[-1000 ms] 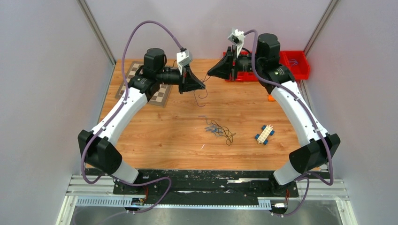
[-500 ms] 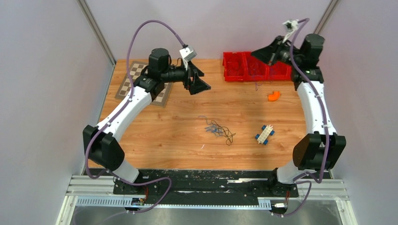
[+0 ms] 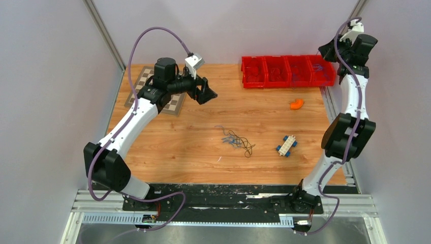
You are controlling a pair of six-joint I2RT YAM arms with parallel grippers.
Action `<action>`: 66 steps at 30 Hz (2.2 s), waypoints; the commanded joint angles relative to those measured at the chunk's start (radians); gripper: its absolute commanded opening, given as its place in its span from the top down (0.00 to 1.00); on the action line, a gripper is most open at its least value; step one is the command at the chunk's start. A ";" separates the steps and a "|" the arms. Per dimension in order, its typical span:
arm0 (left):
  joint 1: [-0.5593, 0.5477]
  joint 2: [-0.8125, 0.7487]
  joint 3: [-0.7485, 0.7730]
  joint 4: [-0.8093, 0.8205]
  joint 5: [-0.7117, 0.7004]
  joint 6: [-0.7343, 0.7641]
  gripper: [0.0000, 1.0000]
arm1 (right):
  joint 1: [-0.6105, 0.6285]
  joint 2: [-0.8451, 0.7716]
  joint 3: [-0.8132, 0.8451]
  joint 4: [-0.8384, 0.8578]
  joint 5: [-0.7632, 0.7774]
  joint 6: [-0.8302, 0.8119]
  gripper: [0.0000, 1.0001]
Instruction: Untangle the cables
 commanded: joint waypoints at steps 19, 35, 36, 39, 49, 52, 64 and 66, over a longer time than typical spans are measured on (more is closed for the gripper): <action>0.090 0.006 0.014 -0.015 -0.003 -0.033 0.00 | 0.133 0.559 0.478 0.243 0.262 0.061 1.00; 0.125 0.000 0.021 -0.089 0.006 -0.005 0.00 | 0.163 0.632 0.412 0.355 0.363 0.017 0.66; 0.124 0.000 0.024 -0.093 0.005 -0.004 0.00 | 0.158 0.608 0.401 0.342 0.342 0.019 0.58; 0.126 0.017 0.054 -0.137 0.009 0.049 0.00 | 0.144 0.534 0.355 0.297 0.275 0.013 0.48; 0.127 0.146 0.135 -0.376 0.114 0.232 0.00 | 0.149 0.073 0.062 -0.209 -0.208 -0.400 0.14; 0.125 0.128 0.045 -0.296 0.159 0.233 0.00 | 0.210 -0.086 -0.134 -0.418 -0.283 -0.580 0.09; -0.086 0.056 -0.266 -0.131 0.088 0.572 0.00 | 0.638 -0.261 -0.632 -0.603 -0.192 -0.761 0.15; -0.105 0.035 -0.314 -0.084 0.078 0.574 0.00 | 0.670 -0.213 -0.641 -0.591 -0.155 -0.730 0.17</action>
